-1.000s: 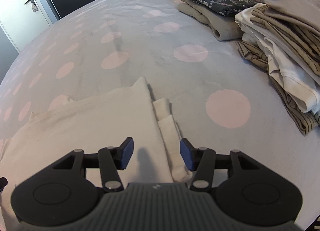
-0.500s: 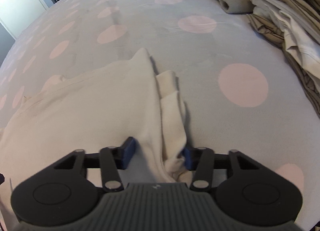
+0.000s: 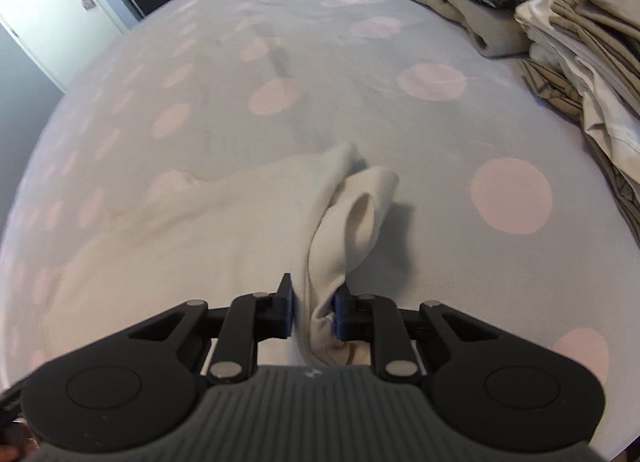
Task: Fold clothes
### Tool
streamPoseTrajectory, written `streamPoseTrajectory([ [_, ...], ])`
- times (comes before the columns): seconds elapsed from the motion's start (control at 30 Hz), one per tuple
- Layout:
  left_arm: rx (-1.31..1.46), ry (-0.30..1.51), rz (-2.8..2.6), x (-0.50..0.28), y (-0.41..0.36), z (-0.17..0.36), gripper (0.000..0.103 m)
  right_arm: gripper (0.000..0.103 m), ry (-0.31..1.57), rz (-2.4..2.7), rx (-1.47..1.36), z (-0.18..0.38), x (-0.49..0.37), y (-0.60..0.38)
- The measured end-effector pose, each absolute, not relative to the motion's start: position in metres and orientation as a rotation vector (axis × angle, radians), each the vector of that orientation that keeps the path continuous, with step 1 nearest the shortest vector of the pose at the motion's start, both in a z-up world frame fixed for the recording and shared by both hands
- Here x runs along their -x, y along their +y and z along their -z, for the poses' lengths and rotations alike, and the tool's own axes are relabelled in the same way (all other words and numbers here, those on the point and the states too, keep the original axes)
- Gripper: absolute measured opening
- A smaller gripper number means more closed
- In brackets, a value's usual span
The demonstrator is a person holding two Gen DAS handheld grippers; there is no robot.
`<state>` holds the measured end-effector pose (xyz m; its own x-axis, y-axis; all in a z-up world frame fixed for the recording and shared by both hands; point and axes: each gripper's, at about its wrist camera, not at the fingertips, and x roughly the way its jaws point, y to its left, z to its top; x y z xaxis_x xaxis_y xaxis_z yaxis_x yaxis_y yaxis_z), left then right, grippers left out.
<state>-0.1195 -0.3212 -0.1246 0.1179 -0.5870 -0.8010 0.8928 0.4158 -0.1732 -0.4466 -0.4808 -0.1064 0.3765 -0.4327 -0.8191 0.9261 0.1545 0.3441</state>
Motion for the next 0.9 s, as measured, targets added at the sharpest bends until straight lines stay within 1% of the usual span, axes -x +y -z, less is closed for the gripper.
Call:
streamPoseTrajectory([
  [0.23,-0.452,0.965,1.114,0.117,-0.322,0.113,0.071,0.02,0.546,0.919,-1.018,0.068,0.419,-0.46],
  [0.37,-0.492,0.959,1.095,0.112,-0.317,0.107,0.066,0.02,0.506,0.846,-1.041,0.048,0.395,-0.45],
  [0.43,-0.474,0.969,1.109,0.109,-0.314,0.105,0.057,0.02,0.489,0.804,-1.047,0.04,0.381,-0.445],
  [0.5,-0.452,0.979,1.12,0.105,-0.311,0.103,0.042,0.02,0.477,0.76,-1.049,0.032,0.364,-0.441],
  [0.6,-0.423,0.984,1.134,0.099,-0.308,0.101,0.032,0.02,0.482,0.703,-1.036,0.026,0.336,-0.436],
  [0.8,-0.415,0.967,1.141,0.093,-0.307,0.095,0.031,0.02,0.516,0.605,-1.035,0.031,0.281,-0.425],
  [0.9,-0.386,0.974,1.123,0.084,-0.304,0.092,0.031,0.02,0.554,0.58,-0.982,0.036,0.253,-0.417],
])
